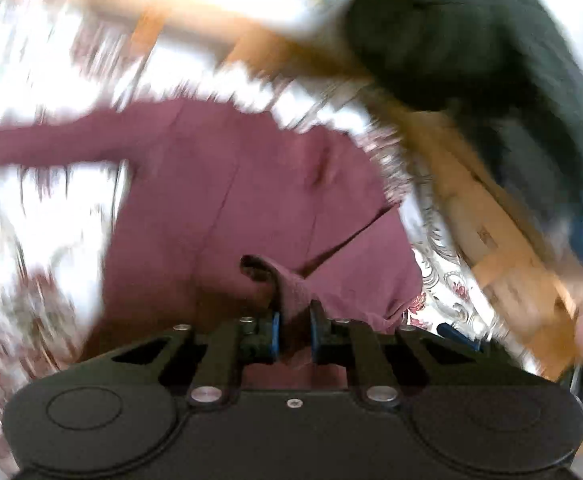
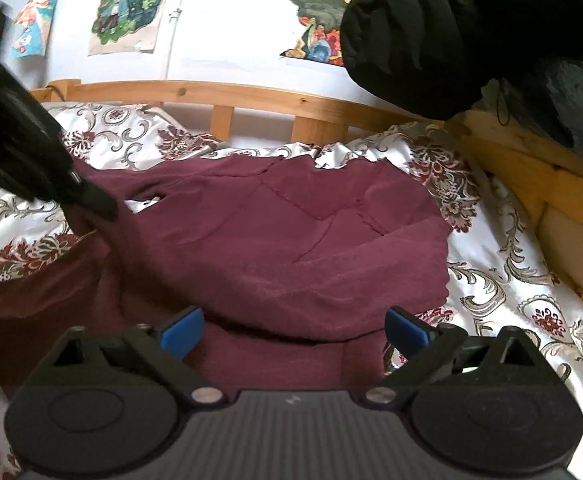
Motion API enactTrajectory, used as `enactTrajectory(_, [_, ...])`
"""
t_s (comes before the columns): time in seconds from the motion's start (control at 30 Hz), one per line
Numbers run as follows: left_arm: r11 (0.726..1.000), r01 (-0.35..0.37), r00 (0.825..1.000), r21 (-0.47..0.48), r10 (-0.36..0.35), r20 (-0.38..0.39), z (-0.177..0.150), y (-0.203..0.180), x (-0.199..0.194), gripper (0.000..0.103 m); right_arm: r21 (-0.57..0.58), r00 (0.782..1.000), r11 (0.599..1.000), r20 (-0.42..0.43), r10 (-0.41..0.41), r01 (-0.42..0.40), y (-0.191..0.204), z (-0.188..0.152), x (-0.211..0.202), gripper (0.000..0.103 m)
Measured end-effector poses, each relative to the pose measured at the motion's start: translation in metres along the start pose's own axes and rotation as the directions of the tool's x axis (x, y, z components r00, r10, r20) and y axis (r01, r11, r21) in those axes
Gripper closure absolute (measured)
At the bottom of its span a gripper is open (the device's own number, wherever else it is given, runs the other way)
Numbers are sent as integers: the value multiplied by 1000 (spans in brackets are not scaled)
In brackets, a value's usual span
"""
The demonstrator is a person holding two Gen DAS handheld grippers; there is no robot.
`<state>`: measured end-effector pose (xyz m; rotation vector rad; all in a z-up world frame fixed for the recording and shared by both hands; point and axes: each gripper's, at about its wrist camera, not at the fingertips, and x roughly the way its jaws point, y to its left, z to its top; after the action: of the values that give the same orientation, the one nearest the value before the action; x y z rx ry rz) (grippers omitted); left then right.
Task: Fold small clothes
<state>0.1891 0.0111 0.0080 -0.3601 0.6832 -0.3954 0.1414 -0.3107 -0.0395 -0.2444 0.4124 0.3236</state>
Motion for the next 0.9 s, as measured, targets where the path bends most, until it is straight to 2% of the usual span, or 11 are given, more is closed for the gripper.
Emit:
enactTrajectory(0.13, [977,-2,1000,212,0,6,-23,-12,-10,83,13,1000,1000,-6,-5,5,-2,0,1,4])
enactTrajectory(0.27, [913,-69,998,401,63,30,-44,-18,-15,66,22,1000,1000,-12,-20,20,-6,1,2,3])
enactTrajectory(0.4, [925,17,1000,380,-6,-29,-46,-10,-18,61,42,999,998,-25,-37,38,-10,1,4,2])
enactTrajectory(0.5, [928,-11,1000,372,12,0,-45,-10,-16,33,53,997,997,-50,-58,60,-14,0,7,2])
enactTrajectory(0.53, [925,-27,1000,380,20,21,-43,-11,-15,19,57,996,996,-58,-60,63,-15,-1,8,2])
enactTrajectory(0.6, [912,-49,999,407,39,33,-36,-14,-5,12,74,995,995,-76,-61,67,-19,-1,10,2])
enactTrajectory(0.7, [919,-27,996,392,60,-72,-24,-9,28,16,96,994,993,-91,-60,69,-22,-3,11,2])
enactTrajectory(0.77, [942,-10,989,335,58,-134,-21,1,45,41,99,994,992,-93,-64,74,-23,-3,10,2])
enactTrajectory(0.8, [952,5,987,306,45,-155,-19,5,50,49,98,993,992,-93,-68,78,-24,-3,10,2])
enactTrajectory(0.87, [967,42,985,252,2,-172,-18,10,52,74,95,993,992,-89,-78,87,-26,-2,9,2])
enactTrajectory(0.9, [966,69,986,248,-28,-166,-18,9,50,79,96,993,991,-87,-84,92,-27,-2,8,2])
